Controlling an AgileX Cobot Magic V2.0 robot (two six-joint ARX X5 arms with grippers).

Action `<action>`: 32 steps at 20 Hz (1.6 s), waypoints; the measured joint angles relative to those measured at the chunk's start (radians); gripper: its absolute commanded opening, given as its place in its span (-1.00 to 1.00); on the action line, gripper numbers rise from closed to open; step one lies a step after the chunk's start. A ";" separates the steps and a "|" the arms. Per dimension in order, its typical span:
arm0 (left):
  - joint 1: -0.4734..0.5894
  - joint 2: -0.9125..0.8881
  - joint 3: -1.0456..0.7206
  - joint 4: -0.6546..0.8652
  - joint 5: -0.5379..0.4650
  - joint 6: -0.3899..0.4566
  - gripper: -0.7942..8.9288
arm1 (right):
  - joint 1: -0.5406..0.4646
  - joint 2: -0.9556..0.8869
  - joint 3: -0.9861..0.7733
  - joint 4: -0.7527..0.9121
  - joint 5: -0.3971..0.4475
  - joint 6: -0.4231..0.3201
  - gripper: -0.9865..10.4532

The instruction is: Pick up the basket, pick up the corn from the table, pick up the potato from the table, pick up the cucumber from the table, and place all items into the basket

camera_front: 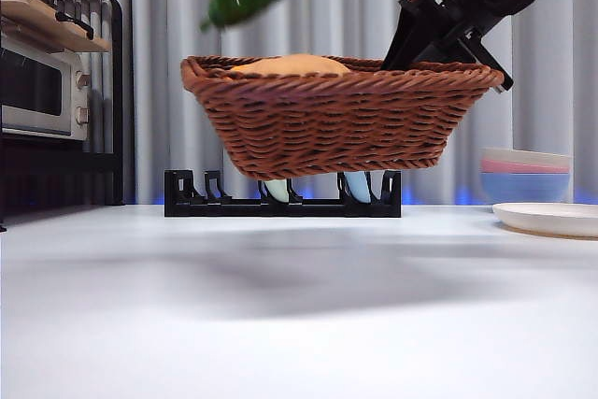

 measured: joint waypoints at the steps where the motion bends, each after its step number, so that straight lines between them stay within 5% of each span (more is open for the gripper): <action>1: 0.000 0.028 0.006 -0.008 0.000 0.006 0.01 | 0.002 0.000 0.000 -0.004 0.000 0.000 -0.85; 2: 0.000 0.048 0.005 -0.023 0.003 0.011 0.51 | 0.002 0.000 0.000 -0.007 0.000 0.001 -0.85; 3: 0.000 0.056 0.005 -0.034 0.004 0.012 0.56 | 0.002 0.000 0.000 -0.009 0.001 0.001 -0.85; 11: 0.000 0.016 0.054 -0.120 0.031 -0.013 0.56 | 0.000 0.000 0.000 -0.014 0.045 0.019 -0.85; 15: -0.019 -0.127 0.171 -0.142 0.054 -0.016 0.56 | -0.014 0.048 0.000 -0.011 0.169 0.086 -0.85; 20: -0.030 -0.269 0.236 -0.140 0.060 -0.016 0.56 | -0.023 0.228 0.002 -0.003 0.145 0.176 -0.85; 22: -0.030 -0.290 0.235 -0.148 0.060 -0.016 0.56 | -0.020 0.268 0.002 0.004 0.125 0.195 -0.79; 24: -0.030 -0.299 0.235 -0.161 0.057 -0.015 0.55 | -0.019 0.269 0.005 -0.008 0.124 0.195 -0.46; 26: -0.030 -0.302 0.235 -0.182 0.048 -0.006 0.34 | -0.020 0.256 0.006 -0.035 0.124 0.194 -0.02; 27: -0.027 -0.301 0.235 -0.192 0.041 0.002 0.20 | -0.025 0.240 0.006 -0.036 0.124 0.187 0.05; 28: -0.027 -0.300 0.235 -0.199 0.029 0.010 0.06 | -0.029 0.219 0.006 -0.037 0.129 0.180 0.05; 31: -0.026 -0.300 0.235 -0.211 -0.050 0.055 -0.90 | -0.044 0.104 0.006 -0.037 0.150 0.142 -0.08; 32: -0.022 -0.300 0.235 -0.220 -0.087 0.076 -0.85 | -0.048 0.061 0.006 -0.037 0.156 0.126 -0.28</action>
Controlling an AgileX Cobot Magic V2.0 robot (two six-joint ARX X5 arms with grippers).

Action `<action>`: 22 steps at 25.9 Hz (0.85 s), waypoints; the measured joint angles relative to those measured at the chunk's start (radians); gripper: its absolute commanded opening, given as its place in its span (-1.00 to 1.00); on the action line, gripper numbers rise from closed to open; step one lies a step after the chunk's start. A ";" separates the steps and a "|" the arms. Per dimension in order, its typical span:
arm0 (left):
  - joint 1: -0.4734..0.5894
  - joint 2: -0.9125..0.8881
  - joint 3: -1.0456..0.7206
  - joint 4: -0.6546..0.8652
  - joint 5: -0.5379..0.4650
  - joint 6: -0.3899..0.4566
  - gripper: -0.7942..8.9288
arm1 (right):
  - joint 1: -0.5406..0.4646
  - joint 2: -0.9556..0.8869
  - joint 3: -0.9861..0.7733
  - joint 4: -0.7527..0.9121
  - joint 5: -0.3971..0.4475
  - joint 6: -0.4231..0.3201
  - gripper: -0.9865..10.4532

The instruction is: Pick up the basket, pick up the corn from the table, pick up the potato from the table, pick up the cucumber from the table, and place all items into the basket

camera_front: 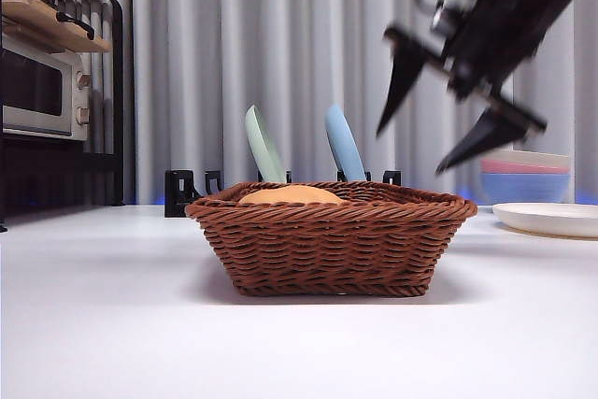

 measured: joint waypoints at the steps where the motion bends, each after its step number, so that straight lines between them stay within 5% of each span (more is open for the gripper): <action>1: 0.010 0.000 0.000 -0.018 -0.051 0.025 -0.85 | -0.004 -0.055 0.000 -0.003 0.018 -0.028 -0.57; 2: 0.025 0.000 0.000 -0.039 -0.095 0.040 -0.85 | -0.006 -0.105 0.000 -0.011 0.042 -0.067 -0.81; 8: 0.135 -0.040 -0.123 0.006 -0.122 0.067 -0.85 | -0.002 -0.352 0.000 -0.076 0.278 -0.270 -0.85; 15: 0.186 -0.232 -0.482 0.272 -0.122 0.078 -0.85 | 0.011 -0.515 -0.013 -0.059 0.403 -0.365 -0.85; 22: 0.191 -0.475 -0.859 0.435 -0.122 0.078 -0.85 | 0.056 -0.790 -0.231 0.092 0.438 -0.388 -0.85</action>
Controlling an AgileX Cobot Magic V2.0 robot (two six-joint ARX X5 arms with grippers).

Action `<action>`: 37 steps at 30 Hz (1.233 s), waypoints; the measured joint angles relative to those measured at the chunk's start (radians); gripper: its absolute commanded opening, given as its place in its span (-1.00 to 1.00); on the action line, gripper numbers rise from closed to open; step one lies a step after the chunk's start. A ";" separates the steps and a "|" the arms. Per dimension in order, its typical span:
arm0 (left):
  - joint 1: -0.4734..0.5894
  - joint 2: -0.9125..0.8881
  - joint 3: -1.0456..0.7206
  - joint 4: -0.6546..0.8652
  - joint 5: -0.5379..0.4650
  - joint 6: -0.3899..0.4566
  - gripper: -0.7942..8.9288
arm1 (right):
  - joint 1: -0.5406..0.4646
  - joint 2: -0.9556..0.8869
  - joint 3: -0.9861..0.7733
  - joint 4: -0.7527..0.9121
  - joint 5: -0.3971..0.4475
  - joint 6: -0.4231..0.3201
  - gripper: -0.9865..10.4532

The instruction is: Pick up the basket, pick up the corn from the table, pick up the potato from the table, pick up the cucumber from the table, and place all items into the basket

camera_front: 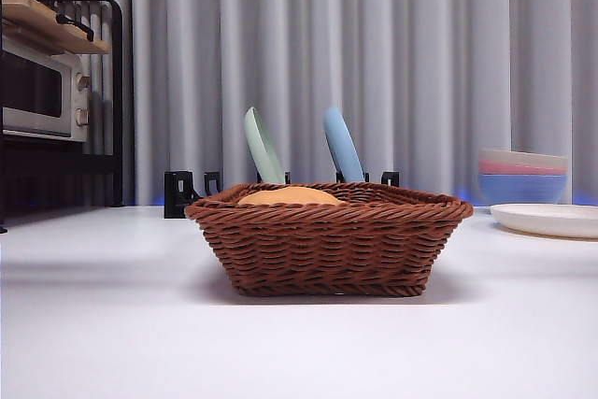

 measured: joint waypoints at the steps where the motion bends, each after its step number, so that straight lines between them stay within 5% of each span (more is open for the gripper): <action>1: 0.000 -0.036 -0.048 0.010 0.001 0.000 -0.85 | 0.008 -0.050 -0.051 0.022 0.014 0.000 -0.85; 7: 0.000 -0.253 -0.283 0.042 0.030 -0.031 -0.85 | 0.035 -0.360 -0.358 0.040 0.024 0.016 -0.84; 10: 0.000 -0.299 -0.291 0.004 0.028 -0.066 -0.84 | 0.037 -0.447 -0.402 -0.069 0.058 0.086 -0.82; 16: 0.000 -0.287 -0.286 -0.047 0.027 -0.086 -0.84 | 0.037 -0.456 -0.402 -0.076 0.179 0.258 -0.82; 29: 0.010 -0.312 -0.286 -0.093 0.030 -0.090 -0.84 | 0.038 -0.454 -0.402 -0.077 0.232 0.293 -0.82; 33: 0.105 -0.411 -0.299 -0.095 0.109 -0.091 -0.84 | 0.038 -0.454 -0.402 -0.078 0.233 0.293 -0.82; 37: 0.268 -0.525 -0.383 0.096 0.145 -0.091 -0.84 | 0.038 -0.453 -0.402 -0.079 0.232 0.293 -0.82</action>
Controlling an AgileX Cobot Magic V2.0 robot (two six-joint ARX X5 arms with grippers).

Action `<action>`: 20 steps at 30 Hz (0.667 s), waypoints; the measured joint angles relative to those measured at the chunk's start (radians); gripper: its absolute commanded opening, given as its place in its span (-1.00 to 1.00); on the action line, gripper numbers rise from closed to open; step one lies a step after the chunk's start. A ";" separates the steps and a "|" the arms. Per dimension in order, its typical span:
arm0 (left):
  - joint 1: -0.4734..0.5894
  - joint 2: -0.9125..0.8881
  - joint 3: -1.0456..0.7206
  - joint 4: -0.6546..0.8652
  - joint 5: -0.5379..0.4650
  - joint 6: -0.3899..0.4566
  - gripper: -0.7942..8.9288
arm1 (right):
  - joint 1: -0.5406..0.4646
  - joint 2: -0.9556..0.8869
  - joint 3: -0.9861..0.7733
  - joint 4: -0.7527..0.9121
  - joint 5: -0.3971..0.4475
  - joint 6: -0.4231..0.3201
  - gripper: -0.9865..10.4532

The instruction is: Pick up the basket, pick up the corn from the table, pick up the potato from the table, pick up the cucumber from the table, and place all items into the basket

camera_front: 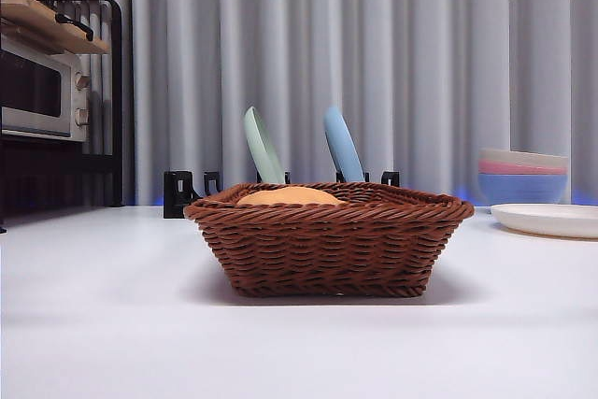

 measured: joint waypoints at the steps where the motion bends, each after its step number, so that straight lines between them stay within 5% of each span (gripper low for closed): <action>1: 0.036 -0.016 -0.031 0.042 0.003 0.000 -0.84 | 0.000 0.000 0.000 0.000 0.000 0.000 -0.82; 8: 0.201 -0.089 -0.301 0.196 0.084 0.000 -0.84 | 0.000 0.001 0.000 0.000 0.000 0.000 -0.82; 20: 0.215 -0.184 -0.482 0.172 0.091 0.000 -0.84 | 0.000 0.001 0.000 0.000 0.000 0.000 -0.82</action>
